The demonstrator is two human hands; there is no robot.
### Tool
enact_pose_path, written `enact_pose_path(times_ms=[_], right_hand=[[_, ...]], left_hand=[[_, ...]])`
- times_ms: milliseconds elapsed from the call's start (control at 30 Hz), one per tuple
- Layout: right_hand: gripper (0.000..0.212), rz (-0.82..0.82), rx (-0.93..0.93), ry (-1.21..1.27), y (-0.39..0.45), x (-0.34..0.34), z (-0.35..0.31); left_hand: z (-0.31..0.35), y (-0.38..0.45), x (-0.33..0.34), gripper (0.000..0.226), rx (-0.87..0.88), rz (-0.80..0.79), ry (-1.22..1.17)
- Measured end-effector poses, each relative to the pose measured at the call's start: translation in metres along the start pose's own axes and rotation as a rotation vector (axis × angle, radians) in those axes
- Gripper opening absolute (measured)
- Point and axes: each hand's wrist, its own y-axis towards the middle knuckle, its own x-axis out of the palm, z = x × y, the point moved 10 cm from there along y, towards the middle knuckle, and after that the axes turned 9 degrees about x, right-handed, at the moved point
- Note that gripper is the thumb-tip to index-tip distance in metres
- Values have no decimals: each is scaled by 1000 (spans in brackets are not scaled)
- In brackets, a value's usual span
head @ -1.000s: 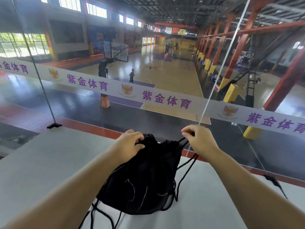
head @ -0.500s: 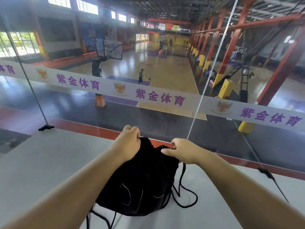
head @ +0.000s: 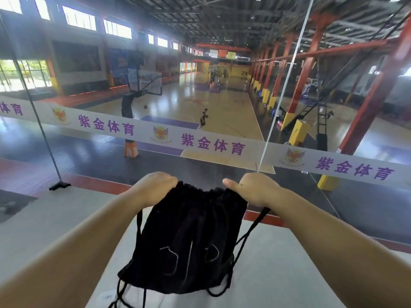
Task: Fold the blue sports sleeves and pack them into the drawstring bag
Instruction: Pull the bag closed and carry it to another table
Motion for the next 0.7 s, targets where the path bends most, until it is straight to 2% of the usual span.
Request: enact_pose_path(times_ms=[67,133,300,533,600,700], right_hand=[[76,62,-16,44,6,-22,8],[73,150,-1,77,11,-41,18],[68,233,115,115,7,-69,57],[57,350,365,-51,-12,-59,118],[56,330,413,15,-14,-49,119],[56,227,436,143,-10,-37,116]], left_hand=[[-10,5,-10,39,-15,9,-192],[-13,8,-21,53,7,61,-241],[-32,9,-48,45,-47,165,-94],[-42,4,-60,45,-91,282,68],[-39,9,-50,44,-97,256,92],[-35,21,-22,51,-111,89,95]])
